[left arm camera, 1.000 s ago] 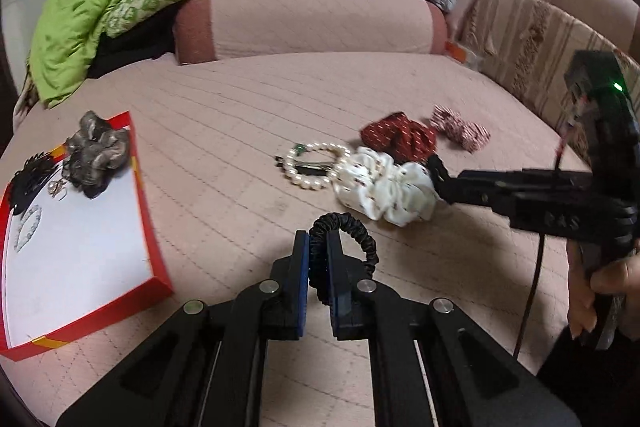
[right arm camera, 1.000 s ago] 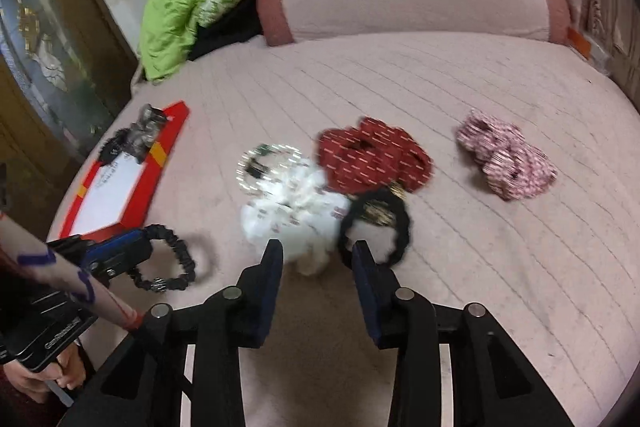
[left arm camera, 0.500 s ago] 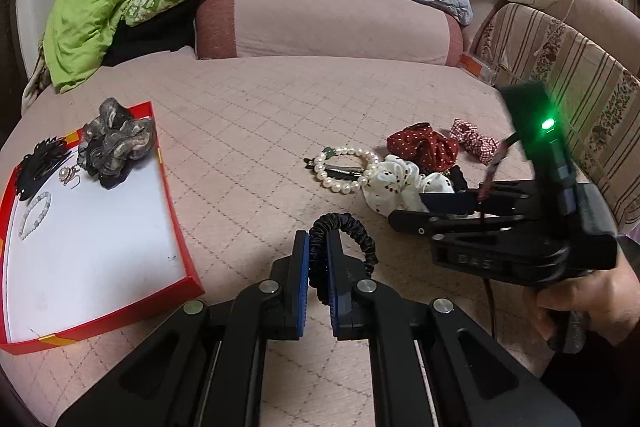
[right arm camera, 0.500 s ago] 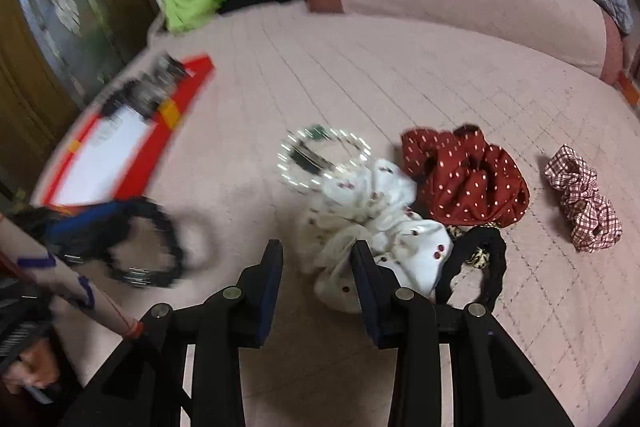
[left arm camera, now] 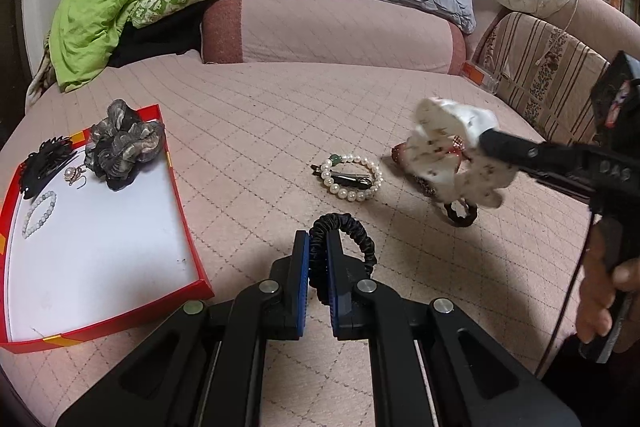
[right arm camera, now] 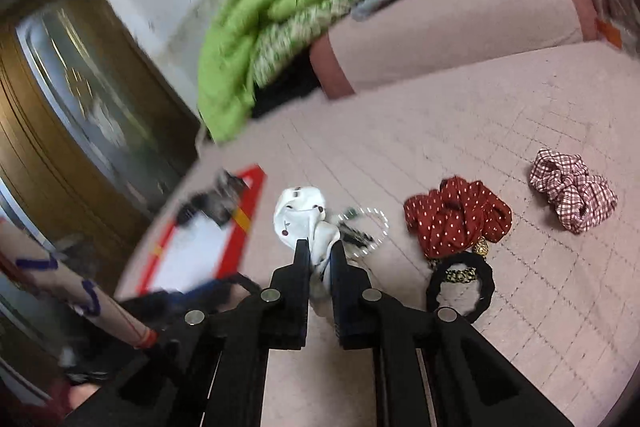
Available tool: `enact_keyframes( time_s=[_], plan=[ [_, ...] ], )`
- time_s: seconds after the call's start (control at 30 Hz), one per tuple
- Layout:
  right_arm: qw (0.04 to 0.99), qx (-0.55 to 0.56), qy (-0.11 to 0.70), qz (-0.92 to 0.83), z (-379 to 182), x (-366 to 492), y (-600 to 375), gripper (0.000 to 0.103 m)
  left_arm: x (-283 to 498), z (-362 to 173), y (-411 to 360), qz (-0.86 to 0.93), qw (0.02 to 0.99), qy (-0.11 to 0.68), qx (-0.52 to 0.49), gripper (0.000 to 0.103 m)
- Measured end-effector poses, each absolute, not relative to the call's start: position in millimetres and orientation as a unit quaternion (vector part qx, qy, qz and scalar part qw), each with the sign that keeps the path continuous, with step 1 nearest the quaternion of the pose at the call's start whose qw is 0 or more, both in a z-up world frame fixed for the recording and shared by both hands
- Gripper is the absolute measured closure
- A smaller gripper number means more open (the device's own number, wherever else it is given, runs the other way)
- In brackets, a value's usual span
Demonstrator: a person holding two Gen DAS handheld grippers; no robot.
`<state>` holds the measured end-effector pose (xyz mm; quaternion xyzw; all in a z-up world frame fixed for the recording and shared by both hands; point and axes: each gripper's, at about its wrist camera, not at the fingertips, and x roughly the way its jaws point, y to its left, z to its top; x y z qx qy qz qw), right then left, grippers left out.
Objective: Organize jewelry
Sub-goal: 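Grasp the black scrunchie with the left tool while the right tool grasps the white polka-dot scrunchie, then carry the black and white scrunchies in both tools over the tray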
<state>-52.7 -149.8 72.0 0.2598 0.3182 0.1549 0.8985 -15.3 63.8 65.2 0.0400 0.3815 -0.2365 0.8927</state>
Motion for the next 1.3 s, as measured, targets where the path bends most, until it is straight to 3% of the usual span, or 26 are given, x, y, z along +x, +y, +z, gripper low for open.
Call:
enact_keyframes(
  time_s=[1.3],
  plan=[
    [0.894,0.258,0.319,0.179,75.7,-72.2,-105.3,0.092,-16.5,82.2,87.6,-0.216,0.908,0.358,0.031,0.095]
  ],
)
